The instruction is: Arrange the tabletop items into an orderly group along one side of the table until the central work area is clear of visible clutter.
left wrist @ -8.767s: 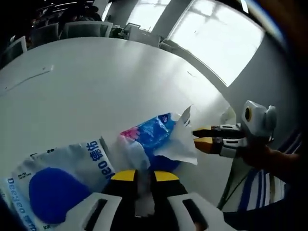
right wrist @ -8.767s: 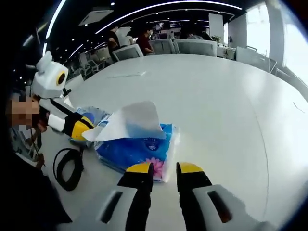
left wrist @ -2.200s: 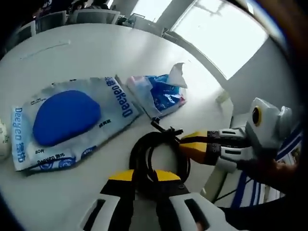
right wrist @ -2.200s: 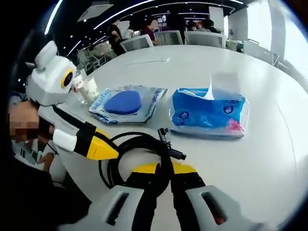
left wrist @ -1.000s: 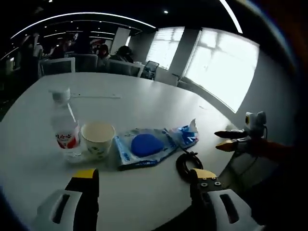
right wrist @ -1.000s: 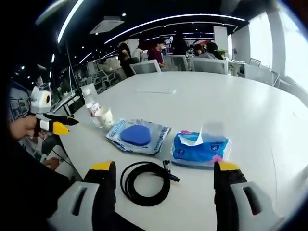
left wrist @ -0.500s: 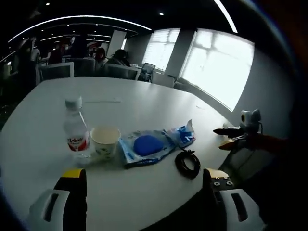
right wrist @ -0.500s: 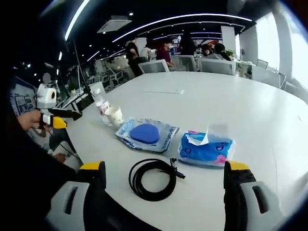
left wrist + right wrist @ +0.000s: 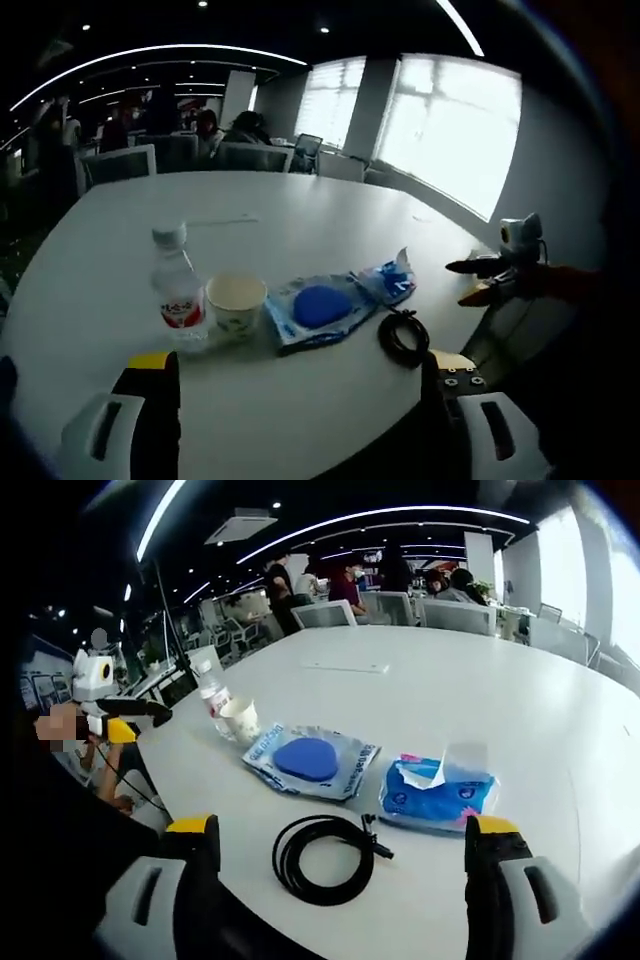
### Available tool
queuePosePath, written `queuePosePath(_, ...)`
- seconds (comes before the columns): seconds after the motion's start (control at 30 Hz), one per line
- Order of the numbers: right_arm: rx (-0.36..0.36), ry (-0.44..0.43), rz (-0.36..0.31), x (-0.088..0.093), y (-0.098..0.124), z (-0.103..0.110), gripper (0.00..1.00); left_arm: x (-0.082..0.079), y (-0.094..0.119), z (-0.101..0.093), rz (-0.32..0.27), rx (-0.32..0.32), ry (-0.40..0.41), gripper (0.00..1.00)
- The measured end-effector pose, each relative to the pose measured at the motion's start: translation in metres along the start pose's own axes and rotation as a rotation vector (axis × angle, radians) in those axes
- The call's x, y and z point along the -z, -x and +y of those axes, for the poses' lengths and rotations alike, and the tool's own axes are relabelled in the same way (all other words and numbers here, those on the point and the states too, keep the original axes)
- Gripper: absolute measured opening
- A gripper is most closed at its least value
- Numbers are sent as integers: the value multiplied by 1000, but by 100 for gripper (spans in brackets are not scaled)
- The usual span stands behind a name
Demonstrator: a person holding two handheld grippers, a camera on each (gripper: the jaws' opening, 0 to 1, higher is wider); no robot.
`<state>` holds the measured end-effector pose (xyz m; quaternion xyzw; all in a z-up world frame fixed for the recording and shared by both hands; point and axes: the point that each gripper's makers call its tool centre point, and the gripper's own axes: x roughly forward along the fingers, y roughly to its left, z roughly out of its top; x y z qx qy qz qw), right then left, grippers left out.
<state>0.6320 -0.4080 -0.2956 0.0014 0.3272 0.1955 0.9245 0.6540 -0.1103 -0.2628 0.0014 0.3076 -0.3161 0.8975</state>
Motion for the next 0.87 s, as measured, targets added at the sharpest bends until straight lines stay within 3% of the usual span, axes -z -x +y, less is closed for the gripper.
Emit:
queuePosePath(0.23, 9, 5, 17, 3, -2, 4, 99, -1, -4, -1, -19, 13, -2, 100)
queuePosePath(0.63, 31, 9, 33, 10, -2, 6, 98, 4, -10, -5, 9, 40, 1, 100)
queuePosePath(0.87, 40, 19, 23, 5, -1, 5, 98, 2, -9, 0, 2, 39, 3, 100)
